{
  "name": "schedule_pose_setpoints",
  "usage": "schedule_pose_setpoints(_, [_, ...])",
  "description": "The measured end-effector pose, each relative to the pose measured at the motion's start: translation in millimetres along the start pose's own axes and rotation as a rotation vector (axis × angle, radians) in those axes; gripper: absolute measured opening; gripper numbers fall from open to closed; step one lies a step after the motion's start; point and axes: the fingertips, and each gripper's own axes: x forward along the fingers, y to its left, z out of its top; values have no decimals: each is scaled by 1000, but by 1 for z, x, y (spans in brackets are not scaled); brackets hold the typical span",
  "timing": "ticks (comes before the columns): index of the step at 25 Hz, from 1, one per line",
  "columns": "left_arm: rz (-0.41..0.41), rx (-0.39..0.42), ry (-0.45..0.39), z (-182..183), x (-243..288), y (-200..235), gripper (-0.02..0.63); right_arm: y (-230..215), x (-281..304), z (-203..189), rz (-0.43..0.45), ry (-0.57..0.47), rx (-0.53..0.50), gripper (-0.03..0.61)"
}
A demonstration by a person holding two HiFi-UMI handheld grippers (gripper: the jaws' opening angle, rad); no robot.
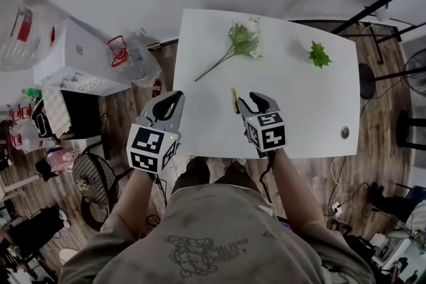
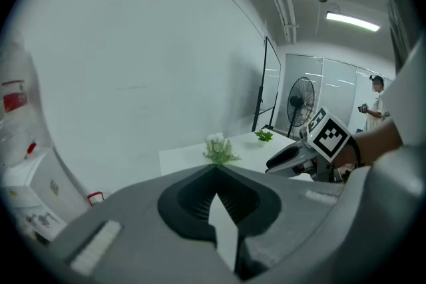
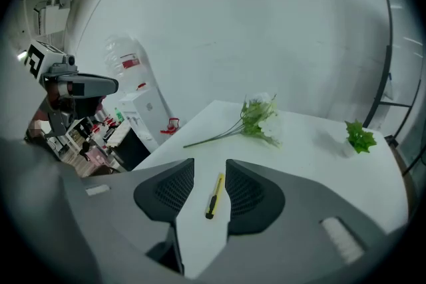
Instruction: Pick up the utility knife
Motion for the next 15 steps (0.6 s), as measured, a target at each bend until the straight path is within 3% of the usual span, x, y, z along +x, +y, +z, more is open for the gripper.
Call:
schedule_pose_setpoints(5, [1, -61, 90, -43, 17, 6, 0, 1, 31, -39, 15, 89, 73, 175])
schedule_pose_setpoints(10, [-11, -74, 170, -78, 25, 8, 0, -2, 58, -68, -14, 150, 85, 187])
schedule_pose_setpoints(15, [-18, -118, 194, -96, 28, 6, 0, -1, 78, -89, -27, 201, 59, 192])
